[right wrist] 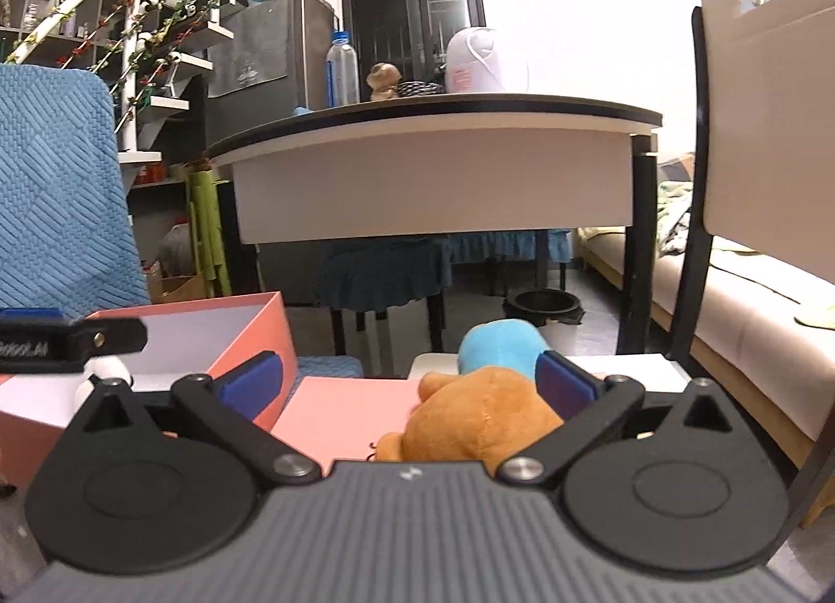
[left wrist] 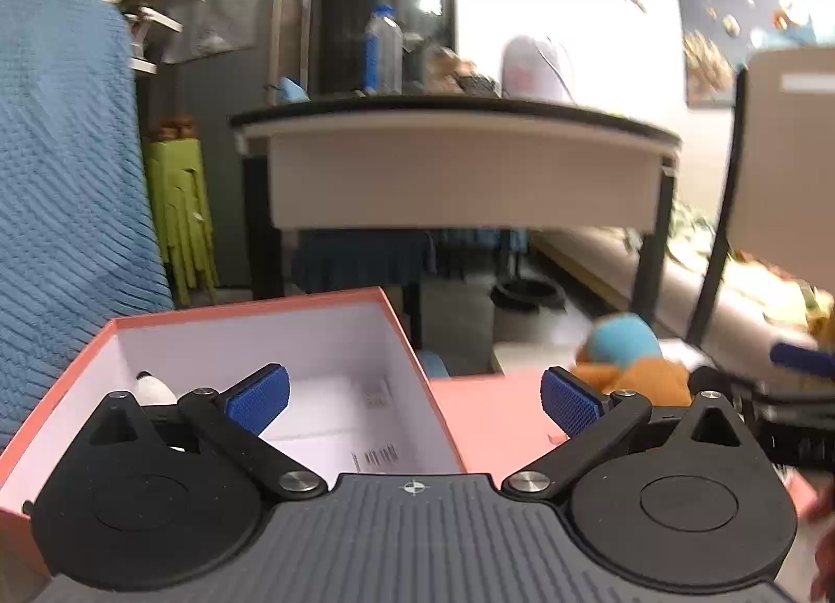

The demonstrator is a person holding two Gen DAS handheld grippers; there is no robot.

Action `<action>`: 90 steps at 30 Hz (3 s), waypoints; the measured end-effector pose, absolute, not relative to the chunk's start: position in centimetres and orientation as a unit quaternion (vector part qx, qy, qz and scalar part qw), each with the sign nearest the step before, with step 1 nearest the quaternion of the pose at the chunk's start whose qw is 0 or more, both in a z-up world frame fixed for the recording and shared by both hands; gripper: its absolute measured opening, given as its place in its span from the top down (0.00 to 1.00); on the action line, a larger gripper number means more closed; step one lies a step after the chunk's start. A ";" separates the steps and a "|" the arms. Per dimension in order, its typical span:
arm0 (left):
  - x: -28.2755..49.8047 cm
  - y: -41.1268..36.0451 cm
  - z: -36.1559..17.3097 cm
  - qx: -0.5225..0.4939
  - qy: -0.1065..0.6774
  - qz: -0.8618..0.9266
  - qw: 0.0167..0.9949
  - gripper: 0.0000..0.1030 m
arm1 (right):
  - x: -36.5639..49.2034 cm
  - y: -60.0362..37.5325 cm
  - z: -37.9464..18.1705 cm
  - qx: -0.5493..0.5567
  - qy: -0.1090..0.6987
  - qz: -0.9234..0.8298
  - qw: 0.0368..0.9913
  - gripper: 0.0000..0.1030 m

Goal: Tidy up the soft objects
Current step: 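Move the left gripper to the orange bear plush and grasp it, then lower the orange bear plush into the box and open the left gripper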

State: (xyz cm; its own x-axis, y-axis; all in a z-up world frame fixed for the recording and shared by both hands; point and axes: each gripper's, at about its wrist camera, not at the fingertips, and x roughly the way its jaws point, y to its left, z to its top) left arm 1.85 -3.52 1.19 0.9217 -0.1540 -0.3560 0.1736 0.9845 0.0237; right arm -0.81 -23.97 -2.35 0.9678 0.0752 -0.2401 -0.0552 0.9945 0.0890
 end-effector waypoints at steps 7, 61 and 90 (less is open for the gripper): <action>2.3 -4.2 0.9 0.002 0.197 -0.105 0.975 0.00 | -1.0 -25.1 -1.9 0.045 0.111 -0.002 0.993 0.00; 12.5 -17.0 -2.4 -0.019 0.294 -0.238 0.926 0.31 | -2.7 -32.8 0.4 0.143 0.016 -0.172 0.974 0.00; 11.7 6.4 0.9 -0.028 0.271 -0.017 0.962 0.30 | 2.6 -23.7 -0.1 0.124 0.079 -0.033 0.989 0.00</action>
State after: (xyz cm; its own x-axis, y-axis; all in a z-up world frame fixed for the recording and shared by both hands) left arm 11.66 6.44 0.86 0.8527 -0.0486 -0.5202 0.0184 0.9978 -0.0631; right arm 2.55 -23.68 -0.11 0.9853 -0.0463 -0.1645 0.0854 0.9673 0.2390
